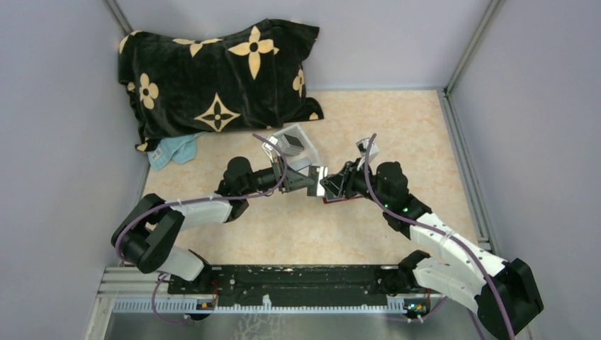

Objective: Put the credit cards into the card holder
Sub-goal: Pick up the credit card from the storage box.

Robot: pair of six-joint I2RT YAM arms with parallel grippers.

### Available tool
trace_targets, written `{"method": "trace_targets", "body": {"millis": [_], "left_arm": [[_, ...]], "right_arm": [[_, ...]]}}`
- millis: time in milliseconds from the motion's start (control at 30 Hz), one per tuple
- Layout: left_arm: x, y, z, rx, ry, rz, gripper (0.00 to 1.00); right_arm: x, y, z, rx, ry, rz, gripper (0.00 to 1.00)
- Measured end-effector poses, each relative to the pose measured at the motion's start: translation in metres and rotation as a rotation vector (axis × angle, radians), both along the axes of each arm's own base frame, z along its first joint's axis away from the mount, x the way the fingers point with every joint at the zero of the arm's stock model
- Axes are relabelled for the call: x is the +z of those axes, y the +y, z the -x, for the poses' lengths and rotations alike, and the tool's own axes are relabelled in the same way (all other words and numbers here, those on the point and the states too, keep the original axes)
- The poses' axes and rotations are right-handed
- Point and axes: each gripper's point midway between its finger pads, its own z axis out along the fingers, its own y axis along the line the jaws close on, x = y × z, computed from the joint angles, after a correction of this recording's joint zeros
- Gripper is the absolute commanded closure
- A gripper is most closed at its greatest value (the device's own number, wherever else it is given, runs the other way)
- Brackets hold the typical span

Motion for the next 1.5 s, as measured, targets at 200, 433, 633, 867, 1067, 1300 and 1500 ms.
{"method": "trace_targets", "body": {"millis": [200, 433, 633, 867, 1067, 1300, 1500], "left_arm": [[-0.008, -0.004, 0.001, -0.033, 0.027, 0.013, 1.00], [-0.018, -0.005, -0.002, -0.046, 0.055, 0.021, 0.97], [-0.027, -0.008, -0.006, -0.049, 0.097, 0.036, 0.50], [-0.045, -0.005, -0.016, 0.027, 0.154, -0.036, 0.42], [-0.072, 0.002, -0.029, 0.140, 0.173, -0.174, 0.47], [-0.092, -0.012, -0.029, 0.154, 0.138, -0.324, 0.54], [-0.114, -0.024, -0.029, 0.147, 0.128, -0.436, 0.56]], "right_arm": [[-0.012, 0.006, 0.004, 0.034, 0.040, -0.021, 0.68], [-0.011, 0.010, 0.005, 0.064, 0.079, -0.099, 1.00], [-0.006, 0.010, 0.004, 0.088, 0.102, -0.151, 1.00], [-0.017, -0.007, -0.007, 0.022, 0.128, -0.105, 1.00], [-0.031, -0.028, -0.024, -0.105, 0.144, 0.032, 1.00], [-0.054, -0.068, -0.043, -0.306, 0.148, 0.228, 1.00], [-0.082, -0.102, -0.050, -0.442, 0.189, 0.391, 1.00]]}}
